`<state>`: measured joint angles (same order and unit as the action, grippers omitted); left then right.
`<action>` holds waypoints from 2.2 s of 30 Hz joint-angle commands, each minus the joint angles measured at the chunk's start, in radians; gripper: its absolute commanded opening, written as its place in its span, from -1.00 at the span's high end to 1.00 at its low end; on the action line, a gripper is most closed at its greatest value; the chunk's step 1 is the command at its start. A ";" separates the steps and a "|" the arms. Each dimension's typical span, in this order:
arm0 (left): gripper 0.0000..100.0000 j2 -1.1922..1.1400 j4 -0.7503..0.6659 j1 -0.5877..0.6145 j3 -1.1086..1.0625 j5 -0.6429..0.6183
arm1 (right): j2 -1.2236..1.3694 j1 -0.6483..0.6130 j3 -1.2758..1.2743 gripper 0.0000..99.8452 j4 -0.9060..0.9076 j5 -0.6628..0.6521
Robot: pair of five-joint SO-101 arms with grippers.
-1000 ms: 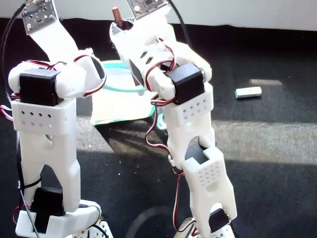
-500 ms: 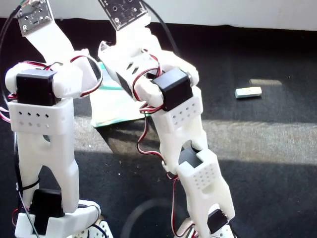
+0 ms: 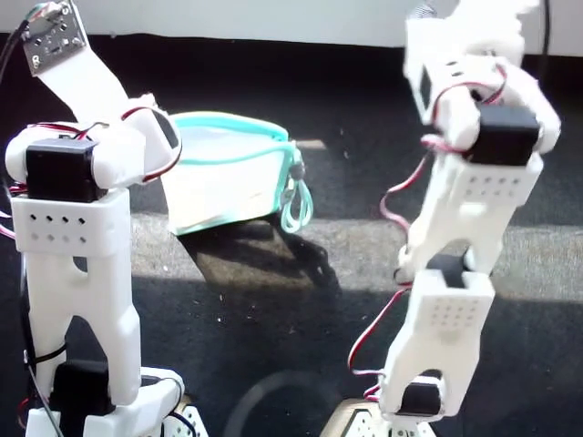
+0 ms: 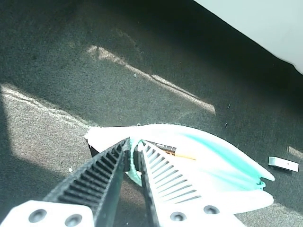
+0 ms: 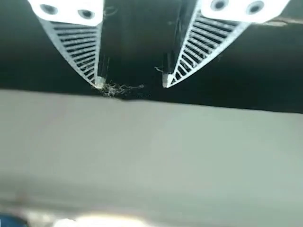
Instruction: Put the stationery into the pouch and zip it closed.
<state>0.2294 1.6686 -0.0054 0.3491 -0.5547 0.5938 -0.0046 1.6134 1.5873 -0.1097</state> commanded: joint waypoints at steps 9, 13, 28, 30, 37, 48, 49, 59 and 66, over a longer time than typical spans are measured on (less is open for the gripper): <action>0.98 0.002 -0.008 -0.001 -0.005 0.009 | 0.404 0.159 -0.145 0.61 -0.130 0.485; 0.98 0.002 -0.008 -0.004 -0.005 0.009 | 0.437 0.174 -0.153 0.60 -0.156 0.582; 0.98 0.002 -0.008 -0.001 -0.005 0.009 | 0.524 0.285 -0.153 0.60 -0.015 0.925; 0.98 0.002 -0.008 -0.005 -0.005 0.009 | 0.539 0.302 -0.153 0.60 -0.050 0.924; 0.98 0.005 -0.008 -0.005 -0.005 0.009 | 0.625 0.305 -0.153 0.60 -0.137 0.919; 0.98 0.010 -0.008 -0.002 -0.005 0.009 | 0.699 0.297 -0.154 0.61 -0.193 0.907; 0.98 0.010 -0.008 -0.004 -0.005 0.009 | 0.702 0.291 -0.154 0.62 -0.191 0.879; 0.98 0.010 -0.008 -0.005 0.002 0.009 | 0.696 0.236 -0.142 0.99 -0.194 0.598; 0.98 0.010 -0.008 -0.005 0.002 0.009 | 0.674 0.222 0.099 0.99 -0.001 0.488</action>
<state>0.2325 1.6671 -0.0054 0.3491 -0.5547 1.3042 0.2440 1.5658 1.5029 0.4580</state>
